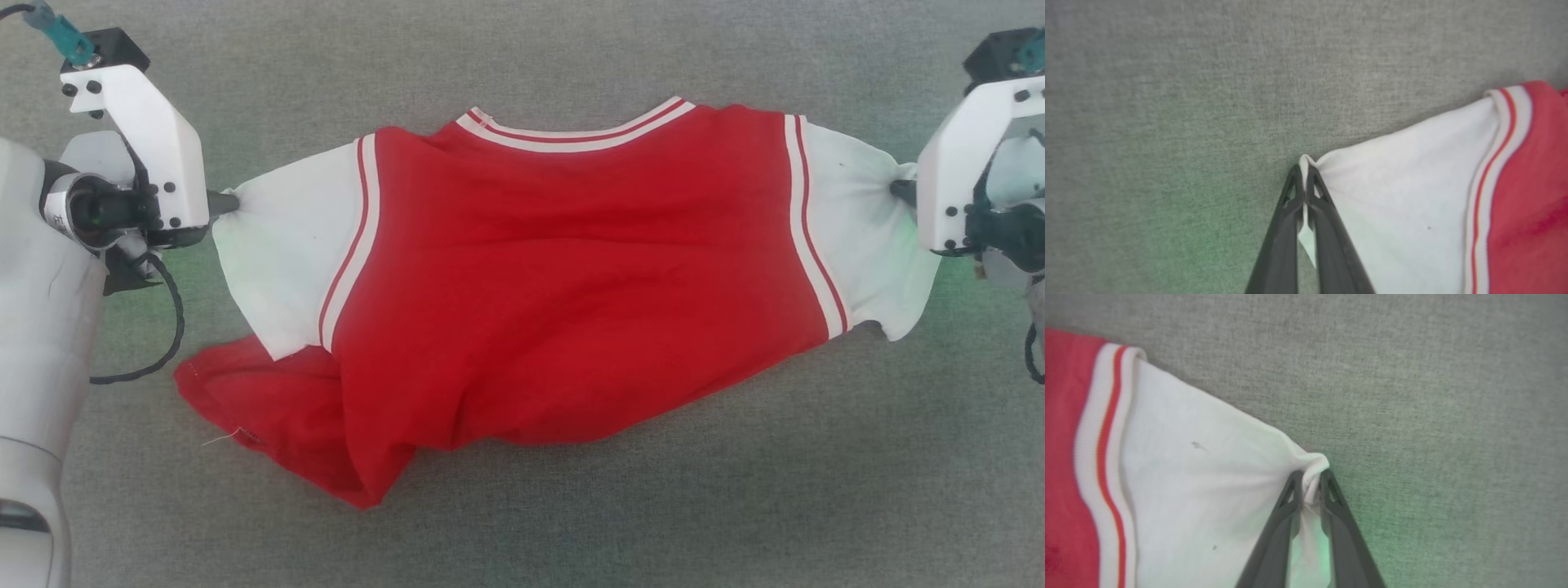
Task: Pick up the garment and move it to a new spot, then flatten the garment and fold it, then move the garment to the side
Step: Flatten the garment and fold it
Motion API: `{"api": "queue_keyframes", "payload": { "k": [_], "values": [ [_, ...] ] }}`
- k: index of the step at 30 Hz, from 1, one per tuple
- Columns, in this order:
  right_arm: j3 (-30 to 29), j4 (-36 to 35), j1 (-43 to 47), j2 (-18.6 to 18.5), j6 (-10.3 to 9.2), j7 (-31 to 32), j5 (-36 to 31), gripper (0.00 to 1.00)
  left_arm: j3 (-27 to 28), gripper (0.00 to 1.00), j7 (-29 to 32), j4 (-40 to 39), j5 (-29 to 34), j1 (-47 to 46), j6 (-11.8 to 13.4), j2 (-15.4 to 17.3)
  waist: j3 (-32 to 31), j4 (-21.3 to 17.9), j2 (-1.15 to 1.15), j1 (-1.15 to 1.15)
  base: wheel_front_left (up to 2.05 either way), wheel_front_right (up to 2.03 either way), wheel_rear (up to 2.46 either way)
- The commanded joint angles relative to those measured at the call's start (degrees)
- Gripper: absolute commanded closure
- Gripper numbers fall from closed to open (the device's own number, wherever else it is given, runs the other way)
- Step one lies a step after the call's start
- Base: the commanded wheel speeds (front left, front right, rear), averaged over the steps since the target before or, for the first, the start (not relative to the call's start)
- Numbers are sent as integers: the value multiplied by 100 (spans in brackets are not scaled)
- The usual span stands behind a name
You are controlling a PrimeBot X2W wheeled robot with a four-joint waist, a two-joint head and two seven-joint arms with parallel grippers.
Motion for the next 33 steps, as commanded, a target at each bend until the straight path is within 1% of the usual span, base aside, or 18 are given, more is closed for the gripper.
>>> {"api": "queue_keyframes", "payload": {
  "k": [1,7,10,12,14,18,25,27,33],
  "values": [
    [142,243,313,160,1,119,3,100,-73,100,-34,80,13,146,-20,-143,-6,3,0,0,0,0,0],
    [35,5,98,-53,-2,-27,142,100,-38,100,-215,29,15,28,-36,-51,-173,17,0,0,0,0,0],
    [-36,-347,-34,-130,-3,-209,256,100,7,100,-344,-84,-6,-95,-53,45,-425,7,0,0,0,0,0],
    [-64,-538,-95,-91,-3,-288,359,100,8,100,-431,-182,27,-154,-67,98,-569,-2,0,0,0,0,0],
    [-58,-724,-138,-163,-3,-371,347,100,16,100,-510,-282,42,-189,-63,127,-732,-1,0,0,0,0,0],
    [-119,-1064,-245,-117,-3,-603,337,100,61,100,-736,-542,37,-357,-76,194,-1059,4,0,0,0,0,0],
    [-610,-1212,-636,270,-3,-1349,50,100,136,100,-1262,-1006,99,-635,-111,374,-1649,1,0,0,0,0,0],
    [-797,-1115,-838,477,-3,-1650,-160,100,165,100,-1433,-1115,129,-766,-115,432,-1897,4,0,0,0,0,0],
    [-1127,-850,-1260,810,-2,-2222,-507,100,193,100,-1727,-1240,154,-948,-122,496,-2245,29,0,0,0,0,0]
  ]
}}
